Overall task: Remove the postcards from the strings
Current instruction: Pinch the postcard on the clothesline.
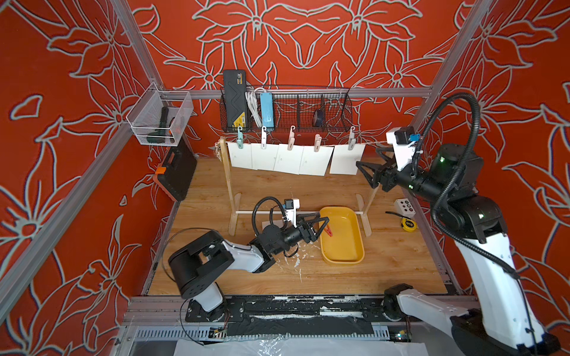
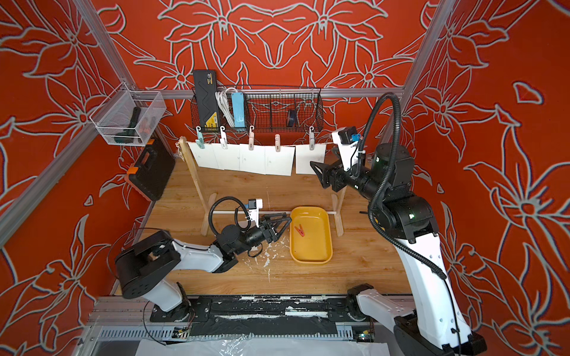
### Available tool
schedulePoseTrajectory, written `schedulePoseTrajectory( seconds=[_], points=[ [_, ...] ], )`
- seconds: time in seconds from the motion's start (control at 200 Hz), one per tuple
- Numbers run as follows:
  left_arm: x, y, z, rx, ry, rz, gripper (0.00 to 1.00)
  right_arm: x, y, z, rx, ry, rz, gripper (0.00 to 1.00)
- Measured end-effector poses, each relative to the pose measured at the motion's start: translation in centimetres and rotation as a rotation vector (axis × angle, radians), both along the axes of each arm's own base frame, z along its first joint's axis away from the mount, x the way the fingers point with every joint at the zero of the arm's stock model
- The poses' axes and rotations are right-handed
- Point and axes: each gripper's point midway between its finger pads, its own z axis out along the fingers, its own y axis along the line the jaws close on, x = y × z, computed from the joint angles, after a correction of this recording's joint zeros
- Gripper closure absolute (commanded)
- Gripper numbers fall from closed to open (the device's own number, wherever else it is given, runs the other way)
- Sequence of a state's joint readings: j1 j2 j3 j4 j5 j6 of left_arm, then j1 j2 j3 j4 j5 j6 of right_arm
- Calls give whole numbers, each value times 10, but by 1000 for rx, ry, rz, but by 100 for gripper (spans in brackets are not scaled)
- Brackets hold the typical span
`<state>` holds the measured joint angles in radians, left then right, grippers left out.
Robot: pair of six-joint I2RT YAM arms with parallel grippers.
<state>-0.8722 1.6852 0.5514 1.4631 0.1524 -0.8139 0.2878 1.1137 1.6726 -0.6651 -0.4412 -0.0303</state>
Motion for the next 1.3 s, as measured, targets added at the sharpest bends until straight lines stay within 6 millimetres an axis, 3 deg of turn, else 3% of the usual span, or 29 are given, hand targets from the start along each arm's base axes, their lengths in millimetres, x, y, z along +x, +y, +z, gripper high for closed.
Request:
schedulePoseTrajectory(
  seconds=[0.22, 0.405, 0.656, 0.926, 1.301],
  points=[
    [37, -44, -36, 0, 11, -2, 20, 44, -28, 9, 56, 34, 1, 19],
    [52, -60, -19, -46, -49, 4, 19, 67, -20, 18, 104, 53, 168, 18],
    [78, -71, -2, -107, -117, 20, 18, 78, -6, 23, 150, 61, 378, 18],
    [110, -82, 15, -174, -165, 51, 16, 83, 0, 18, 187, 60, 464, 18],
    [144, -96, 1, -233, -144, 100, 16, 84, 0, 22, 205, 39, 469, 19]
  ],
)
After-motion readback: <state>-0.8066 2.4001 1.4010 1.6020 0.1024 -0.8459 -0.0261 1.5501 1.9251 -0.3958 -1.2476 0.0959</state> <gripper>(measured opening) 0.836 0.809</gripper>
